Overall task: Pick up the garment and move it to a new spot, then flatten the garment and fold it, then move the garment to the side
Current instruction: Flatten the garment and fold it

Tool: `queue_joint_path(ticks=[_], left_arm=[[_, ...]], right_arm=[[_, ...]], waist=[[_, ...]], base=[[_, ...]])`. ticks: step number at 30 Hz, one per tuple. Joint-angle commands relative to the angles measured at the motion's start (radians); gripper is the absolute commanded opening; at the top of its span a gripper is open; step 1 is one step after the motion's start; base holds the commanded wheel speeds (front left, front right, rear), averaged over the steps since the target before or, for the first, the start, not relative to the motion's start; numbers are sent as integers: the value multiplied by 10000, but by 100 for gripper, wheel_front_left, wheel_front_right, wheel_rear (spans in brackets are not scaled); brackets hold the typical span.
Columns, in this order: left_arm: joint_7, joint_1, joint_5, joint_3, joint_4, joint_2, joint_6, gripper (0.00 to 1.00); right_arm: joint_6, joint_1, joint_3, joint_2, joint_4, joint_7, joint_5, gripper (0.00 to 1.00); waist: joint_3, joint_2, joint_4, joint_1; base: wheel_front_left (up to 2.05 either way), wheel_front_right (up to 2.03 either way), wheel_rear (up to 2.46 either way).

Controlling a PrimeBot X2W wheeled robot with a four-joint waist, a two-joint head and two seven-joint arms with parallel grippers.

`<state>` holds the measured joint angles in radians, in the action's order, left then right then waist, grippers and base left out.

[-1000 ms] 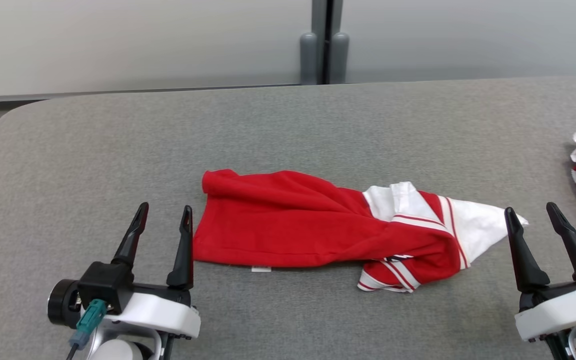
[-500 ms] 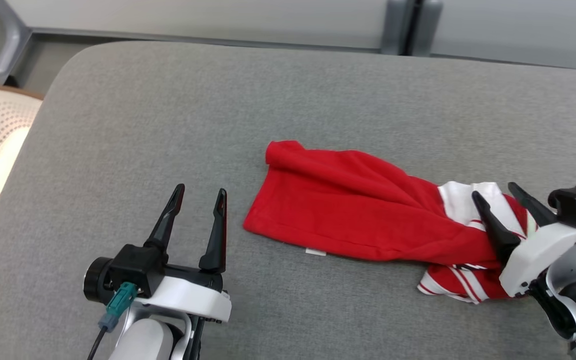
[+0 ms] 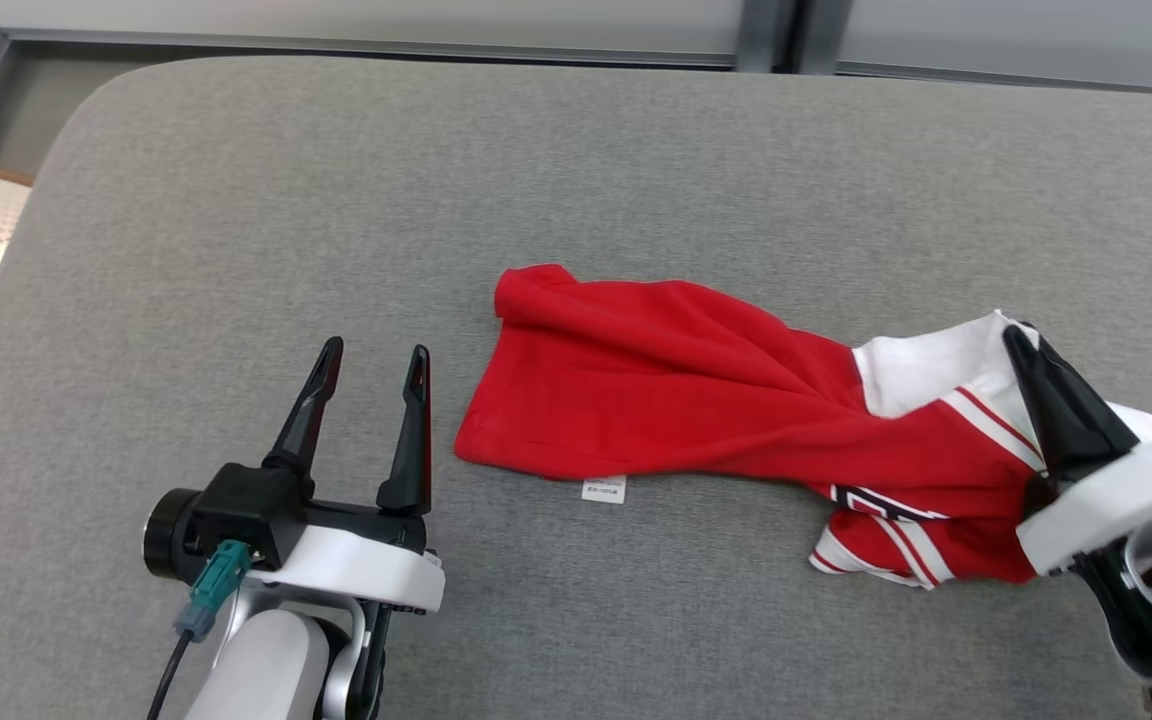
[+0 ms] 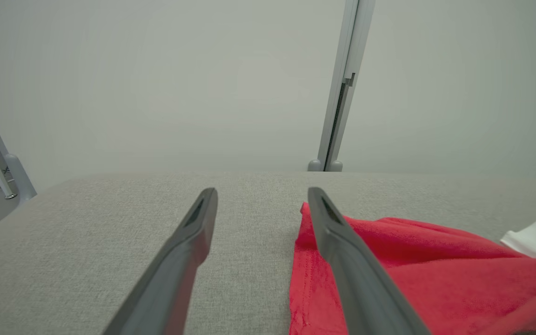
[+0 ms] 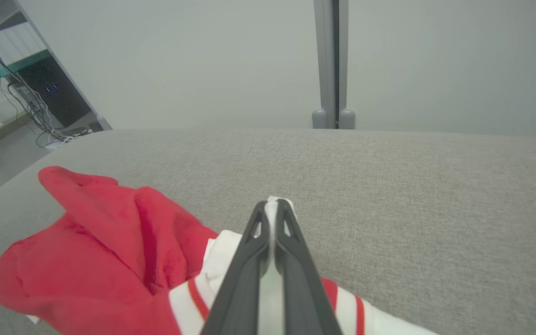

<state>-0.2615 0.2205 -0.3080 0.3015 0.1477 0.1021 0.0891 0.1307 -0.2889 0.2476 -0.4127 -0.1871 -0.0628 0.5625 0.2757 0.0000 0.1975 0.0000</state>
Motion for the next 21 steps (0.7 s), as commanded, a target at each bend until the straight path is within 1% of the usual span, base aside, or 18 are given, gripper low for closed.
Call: queue_joint_path(ticks=[1, 4, 7, 8, 10, 12, 13, 14, 15, 16, 18, 21], left_arm=[[-41, 137, 90, -88, -61, 50, -34, 100], [-43, 95, 129, -140, -98, 91, -86, 100], [-44, 95, 175, -192, -97, 146, -82, 100], [-45, 86, 187, -214, -107, 168, -80, 100], [-45, 103, 195, -208, -101, 178, -103, 100], [-45, 134, 207, -206, -85, 209, -137, 100], [-45, 139, 209, -205, -72, 222, -141, 100], [-46, 140, 208, -219, -65, 235, -136, 100], [-46, 146, 205, -216, -61, 243, -138, 100], [-44, 142, 200, -227, -52, 265, -139, 100], [-46, 114, 186, -243, -58, 296, -126, 100], [-46, 32, 155, -274, -76, 348, -84, 100]], right_arm=[[0, 490, -386, 195, 349, 282, 96, 0], [0, 1356, -1069, 703, 955, 717, 245, 0], [0, 2292, -1680, 1500, 1399, 1049, 854, 0], [0, 2559, -1846, 1662, 1462, 1129, 959, 0], [0, 3029, -1996, 2112, 1401, 1225, 1355, 0], [0, 3361, -2080, 2264, 1166, 1287, 1399, 0], [0, 3448, -2061, 2477, 1068, 1325, 1646, 0], [0, 3505, -2018, 2610, 966, 1334, 1824, 16], [0, 3584, -2006, 2495, 819, 1354, 1668, 47], [0, 3594, -1995, 2475, 736, 1429, 1666, 100], [2, 3531, -1948, 2487, 697, 1623, 1628, 100], [2, 3375, -2006, 2214, 876, 1996, 1209, 100]], waist=[[-1, 0, -273, 0], [7, 0, -543, 0], [16, 0, -779, 0], [25, 0, -860, 0], [42, 0, -975, 0], [50, 0, -1059, 0], [43, 0, -1102, 0], [38, 0, -1144, 0], [39, 0, -1167, 0], [30, 0, -1196, 0], [6, 0, -1257, 0], [-47, 0, -1330, 0]], base=[[0, 0, 0], [0, 0, 0], [0, 0, 0], [0, 0, 0], [0, 0, 0], [0, 0, 0], [0, 0, 0], [0, 0, 0], [0, 0, 0], [0, 0, 0], [0, 0, 0], [0, 0, 0]])
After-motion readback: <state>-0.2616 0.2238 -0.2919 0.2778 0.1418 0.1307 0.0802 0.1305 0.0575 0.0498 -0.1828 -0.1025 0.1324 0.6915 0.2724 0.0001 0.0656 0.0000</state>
